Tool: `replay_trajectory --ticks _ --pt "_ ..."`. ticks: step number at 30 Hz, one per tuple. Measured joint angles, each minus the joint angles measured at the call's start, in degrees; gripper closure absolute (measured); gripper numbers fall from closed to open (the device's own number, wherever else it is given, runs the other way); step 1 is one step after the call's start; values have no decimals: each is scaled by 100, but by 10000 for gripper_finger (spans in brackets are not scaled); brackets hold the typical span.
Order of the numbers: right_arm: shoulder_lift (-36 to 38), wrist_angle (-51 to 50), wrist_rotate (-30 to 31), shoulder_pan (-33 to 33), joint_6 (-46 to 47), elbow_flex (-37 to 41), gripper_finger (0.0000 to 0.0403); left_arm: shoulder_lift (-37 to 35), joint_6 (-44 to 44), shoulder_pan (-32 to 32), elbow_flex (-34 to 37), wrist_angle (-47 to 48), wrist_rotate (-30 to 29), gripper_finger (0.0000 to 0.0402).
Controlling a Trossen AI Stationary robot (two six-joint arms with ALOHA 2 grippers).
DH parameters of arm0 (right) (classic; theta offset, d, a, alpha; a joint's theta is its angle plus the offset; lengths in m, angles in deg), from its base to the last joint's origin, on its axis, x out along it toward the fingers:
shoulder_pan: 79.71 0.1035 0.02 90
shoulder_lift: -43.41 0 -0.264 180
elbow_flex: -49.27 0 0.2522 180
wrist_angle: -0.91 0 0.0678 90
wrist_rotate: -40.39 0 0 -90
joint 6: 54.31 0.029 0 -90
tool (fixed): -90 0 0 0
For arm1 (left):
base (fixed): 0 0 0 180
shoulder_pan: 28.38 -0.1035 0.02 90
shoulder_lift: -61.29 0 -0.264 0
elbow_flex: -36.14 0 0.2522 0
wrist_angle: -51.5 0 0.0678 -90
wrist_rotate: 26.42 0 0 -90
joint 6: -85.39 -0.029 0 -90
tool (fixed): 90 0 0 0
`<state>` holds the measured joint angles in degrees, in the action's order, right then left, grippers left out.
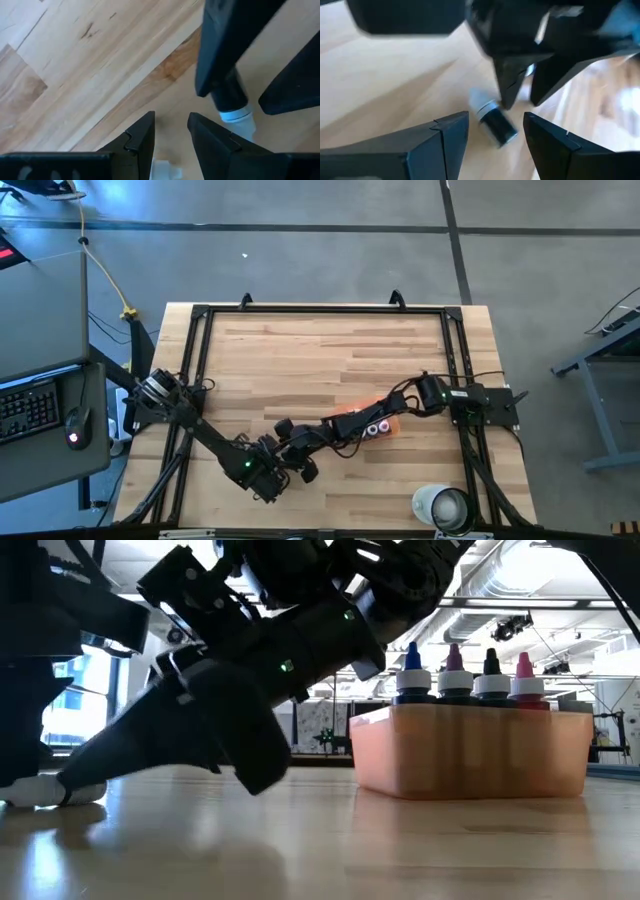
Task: Pick & Place food coloring
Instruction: Put the small green food coloring bottle into the orange bin
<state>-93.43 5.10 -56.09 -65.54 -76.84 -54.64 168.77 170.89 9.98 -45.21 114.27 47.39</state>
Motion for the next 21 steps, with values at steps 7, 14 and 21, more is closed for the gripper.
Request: replay_trajectory --ticks 7,14,21 --pt "0 -343 -147 2 3 0 219 6 -131 -53 0 -174 -180 276" --pt "0 -326 -145 2 211 0 219 15 -169 -53 0 -366 -409 276" --pt "0 -439 -149 8 458 0 223 15 -167 -55 -4 -228 -413 276"
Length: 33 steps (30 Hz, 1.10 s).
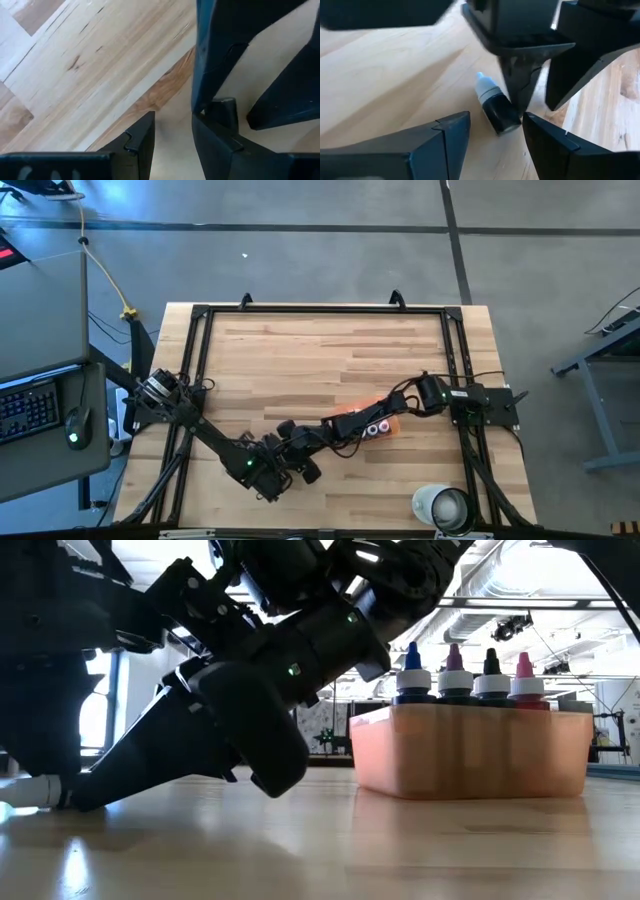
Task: Pick & Place food coloring
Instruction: Put the small green food coloring bottle into the orange bin
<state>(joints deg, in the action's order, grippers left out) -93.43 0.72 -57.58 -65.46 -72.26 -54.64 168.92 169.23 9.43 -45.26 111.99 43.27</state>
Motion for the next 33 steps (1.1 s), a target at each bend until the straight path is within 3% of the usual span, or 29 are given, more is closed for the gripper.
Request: replay_trajectory --ticks 13,23,33 --pt "2 -71 -486 51 8 -4 257 -7 66 2 -9 357 146 276" --pt "1 102 -153 65 519 0 268 -7 498 -5 4 486 -276 276" --pt "0 39 464 69 549 0 269 -7 668 2 2 450 11 276"
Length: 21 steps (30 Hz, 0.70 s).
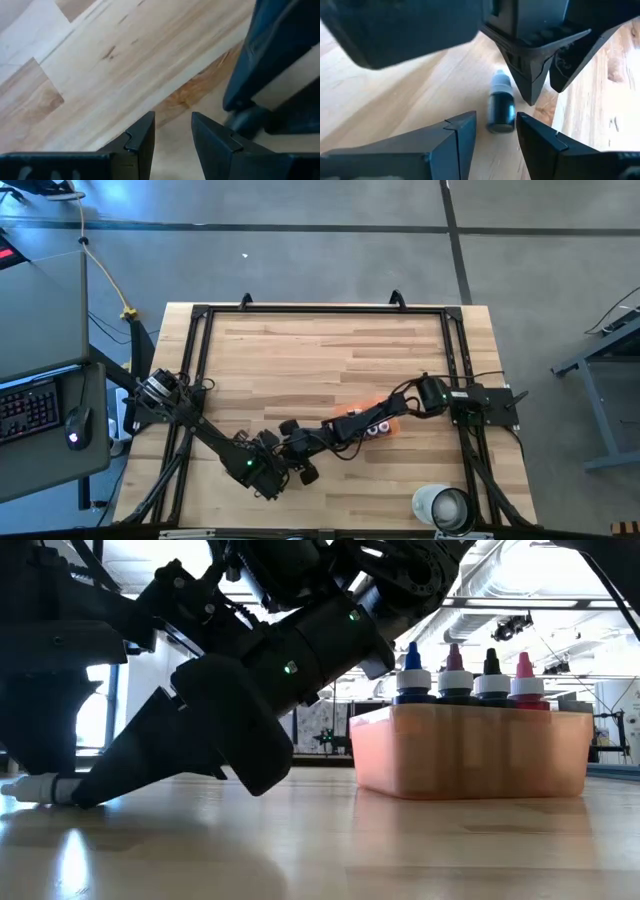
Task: Pick & Place food coloring
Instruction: Put the small green food coloring bottle into the orange bin
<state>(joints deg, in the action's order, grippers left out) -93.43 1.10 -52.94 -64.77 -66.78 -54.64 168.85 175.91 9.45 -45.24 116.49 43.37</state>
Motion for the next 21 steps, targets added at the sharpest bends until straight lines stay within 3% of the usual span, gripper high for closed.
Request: replay_trajectory --ticks 21 --pt "2 -246 354 -25 65 -2 269 0 303 0 0 -18 100 276"
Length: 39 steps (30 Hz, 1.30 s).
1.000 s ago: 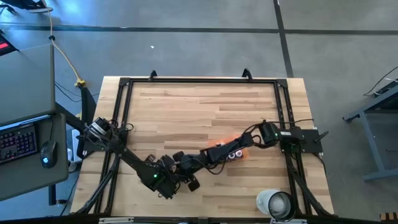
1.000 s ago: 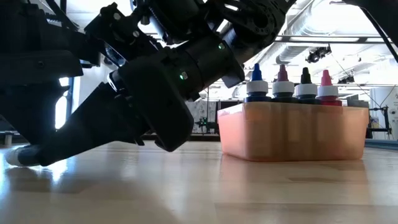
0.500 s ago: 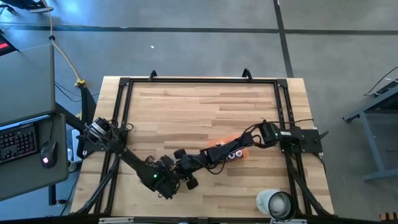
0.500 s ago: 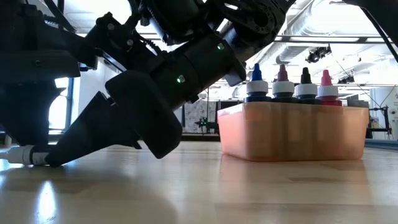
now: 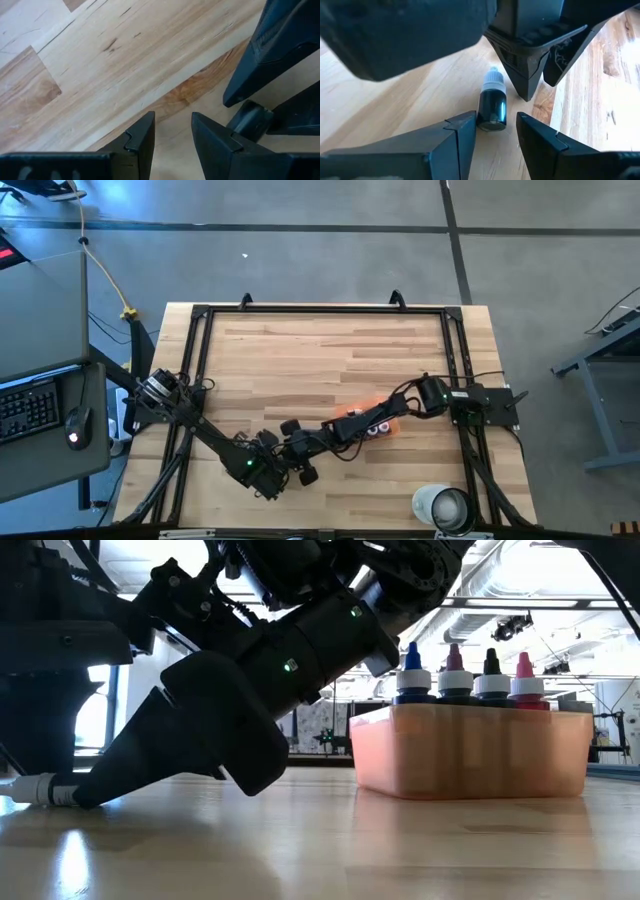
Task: Pick & Place food coloring
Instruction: Put the small green food coloring bottle into the orange bin
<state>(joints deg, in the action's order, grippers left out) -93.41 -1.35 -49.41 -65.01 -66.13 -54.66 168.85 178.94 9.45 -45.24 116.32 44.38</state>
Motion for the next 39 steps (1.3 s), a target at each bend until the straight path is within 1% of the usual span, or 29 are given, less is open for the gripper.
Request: replay_trajectory --ticks 10,19,23,26,29,30,32,33,36,39 --pt "0 116 -201 -7 33 0 274 -2 148 0 -2 16 17 276" --pt "-2 143 -393 -11 39 2 317 -2 152 0 -2 163 -275 276" --pt "0 156 -277 -11 -70 2 333 -2 152 0 -2 154 -281 276" --pt "42 116 -173 -11 -114 5 336 -2 152 0 -2 145 -284 276" --pt "254 -103 -191 -11 -164 24 335 -4 154 2 -6 141 -295 276" --pt "367 -295 -161 -11 -278 24 335 -4 182 4 -7 139 -382 276" --pt "594 -746 78 -5 -398 13 335 -7 234 3 -10 144 -435 276" --pt "711 -1053 216 2 -465 13 336 -7 293 -2 -11 174 -347 276" --pt "1117 -1955 536 -13 -719 12 338 -7 632 3 -11 593 -198 276" --pt "1468 -2750 766 -24 -957 2 336 -7 1185 7 -11 1091 -220 276"
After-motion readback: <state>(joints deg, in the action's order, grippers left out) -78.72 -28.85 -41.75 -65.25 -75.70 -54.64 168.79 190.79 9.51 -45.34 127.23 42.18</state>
